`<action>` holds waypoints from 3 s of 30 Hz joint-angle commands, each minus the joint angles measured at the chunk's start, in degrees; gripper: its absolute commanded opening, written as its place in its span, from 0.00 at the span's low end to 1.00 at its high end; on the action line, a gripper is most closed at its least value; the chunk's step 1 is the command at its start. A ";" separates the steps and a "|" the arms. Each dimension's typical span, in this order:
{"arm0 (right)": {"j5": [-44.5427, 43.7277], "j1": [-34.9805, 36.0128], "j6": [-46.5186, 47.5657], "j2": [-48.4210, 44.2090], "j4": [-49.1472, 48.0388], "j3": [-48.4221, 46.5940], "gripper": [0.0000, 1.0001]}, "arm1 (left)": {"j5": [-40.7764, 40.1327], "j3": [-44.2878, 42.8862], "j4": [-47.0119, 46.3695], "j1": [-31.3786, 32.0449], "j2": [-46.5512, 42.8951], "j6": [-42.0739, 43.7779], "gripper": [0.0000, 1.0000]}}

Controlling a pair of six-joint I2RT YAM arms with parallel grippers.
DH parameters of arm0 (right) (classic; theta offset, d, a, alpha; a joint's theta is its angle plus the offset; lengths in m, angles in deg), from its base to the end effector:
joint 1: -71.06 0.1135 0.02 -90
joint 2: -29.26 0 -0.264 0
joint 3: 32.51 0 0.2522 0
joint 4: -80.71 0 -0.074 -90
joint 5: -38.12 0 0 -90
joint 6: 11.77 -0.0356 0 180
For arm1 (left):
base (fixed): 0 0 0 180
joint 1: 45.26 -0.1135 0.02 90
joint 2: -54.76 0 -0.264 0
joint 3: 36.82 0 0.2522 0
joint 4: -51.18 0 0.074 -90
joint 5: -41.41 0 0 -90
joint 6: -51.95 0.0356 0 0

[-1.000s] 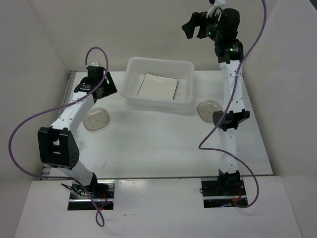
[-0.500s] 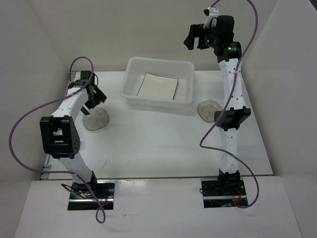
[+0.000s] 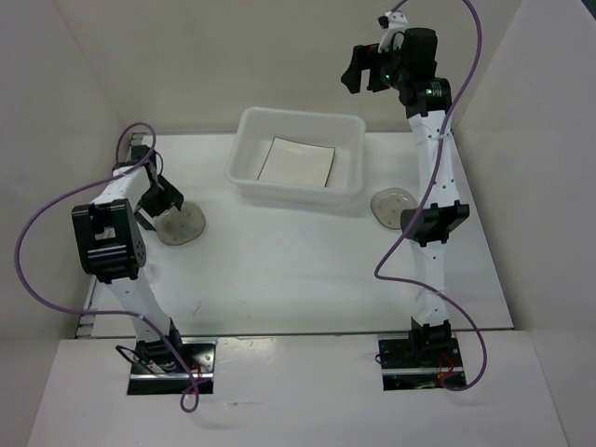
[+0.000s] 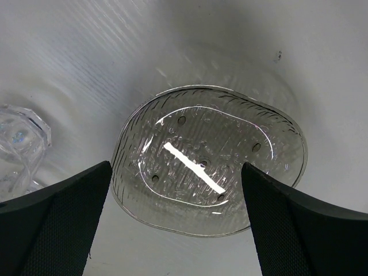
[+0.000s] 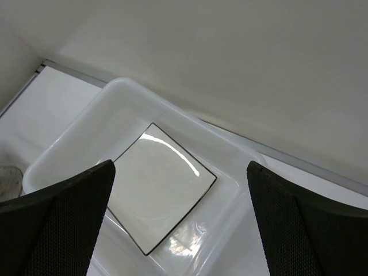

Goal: Place the mixed dishes into the plastic bin

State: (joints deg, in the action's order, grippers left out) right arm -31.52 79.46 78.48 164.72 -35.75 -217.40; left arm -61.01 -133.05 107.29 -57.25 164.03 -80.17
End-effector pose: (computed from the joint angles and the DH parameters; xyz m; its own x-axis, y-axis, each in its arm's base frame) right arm 0.4694 0.0818 0.4641 -0.2391 -0.0394 -0.9702 -0.4718 0.8780 0.0806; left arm 0.3814 0.0888 0.2042 -0.4918 -0.7740 -0.3988 -0.8191 0.5666 -0.0896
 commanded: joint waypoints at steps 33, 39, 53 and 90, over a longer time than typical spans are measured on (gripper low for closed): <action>-8.93 4.16 3.88 -8.36 0.32 1.94 1.00 | 14.69 0.21 -6.66 -3.39 5.51 7.93 0.99; -9.46 4.69 4.41 -9.68 0.85 3.17 1.00 | 17.35 -2.42 -7.19 0.04 9.10 8.47 0.91; -13.24 4.69 5.99 -13.72 0.85 7.03 1.00 | 18.24 -11.90 -4.55 7.33 14.13 6.18 0.83; -14.91 4.69 7.04 -16.45 0.85 11.43 1.00 | 17.17 -6.65 -11.84 5.21 13.25 22.88 0.90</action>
State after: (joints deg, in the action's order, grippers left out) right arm -45.25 83.66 84.77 152.52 -34.46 -206.26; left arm -47.13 -141.56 98.00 -52.55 175.64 -58.71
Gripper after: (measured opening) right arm 0.999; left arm 0.906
